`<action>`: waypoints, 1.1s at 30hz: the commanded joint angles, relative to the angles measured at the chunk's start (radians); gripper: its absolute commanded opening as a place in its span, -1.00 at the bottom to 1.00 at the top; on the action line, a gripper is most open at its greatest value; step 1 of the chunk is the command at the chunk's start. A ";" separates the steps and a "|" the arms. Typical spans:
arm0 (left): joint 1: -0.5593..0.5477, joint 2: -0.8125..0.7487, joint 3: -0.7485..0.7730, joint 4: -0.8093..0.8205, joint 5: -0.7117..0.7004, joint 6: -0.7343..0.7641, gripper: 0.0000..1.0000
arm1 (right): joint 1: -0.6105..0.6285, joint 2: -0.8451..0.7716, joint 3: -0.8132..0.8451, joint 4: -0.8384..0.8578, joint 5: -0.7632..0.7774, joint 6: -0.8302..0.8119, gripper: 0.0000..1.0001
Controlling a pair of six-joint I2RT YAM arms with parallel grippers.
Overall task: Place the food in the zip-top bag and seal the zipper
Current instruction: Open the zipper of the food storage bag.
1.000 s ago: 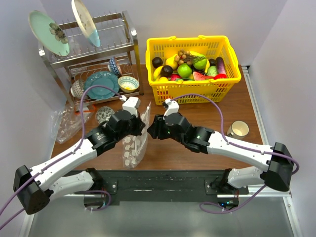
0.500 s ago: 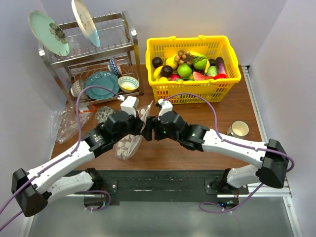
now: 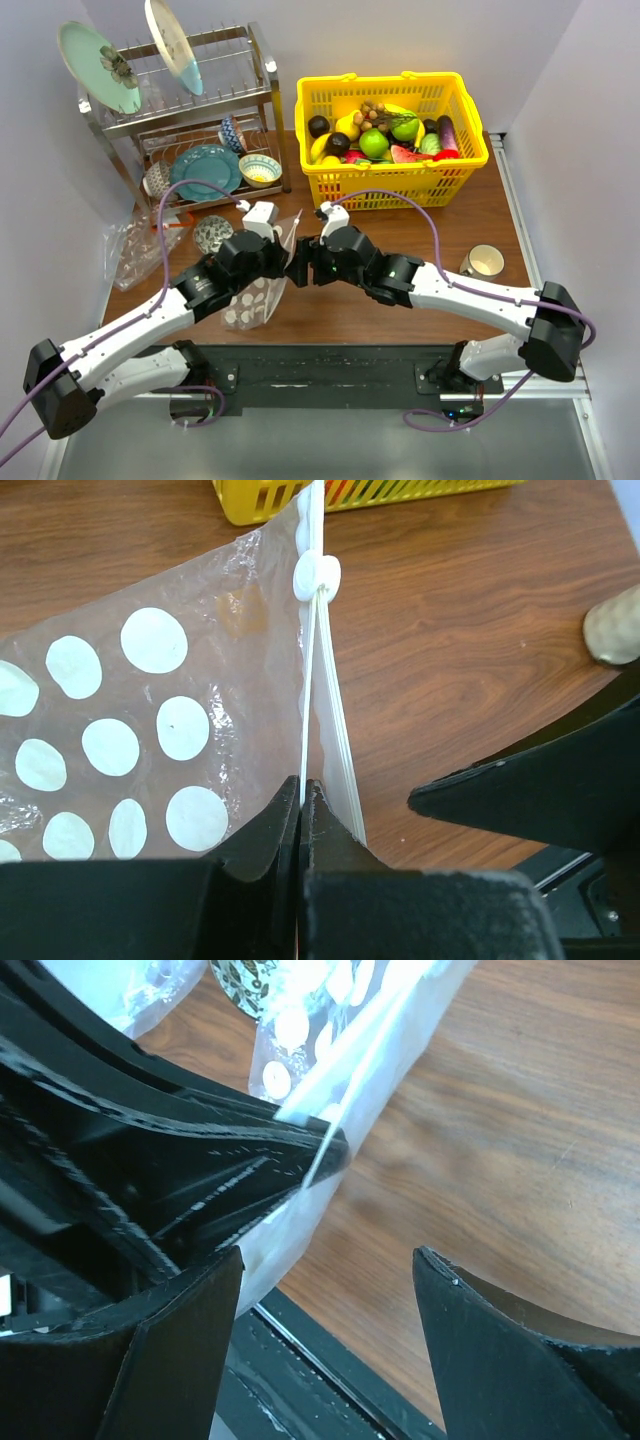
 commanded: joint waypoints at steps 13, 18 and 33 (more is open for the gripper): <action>-0.028 -0.114 -0.125 0.164 -0.107 -0.178 -1.00 | 0.000 0.066 0.023 0.046 -0.023 0.120 0.43; -0.036 -0.104 -0.108 0.133 -0.127 -0.167 -1.00 | 0.002 0.089 0.051 -0.059 0.099 0.100 0.34; -0.045 -0.009 0.055 -0.066 -0.171 -0.069 -1.00 | 0.000 0.132 0.118 -0.184 0.248 -0.056 -0.06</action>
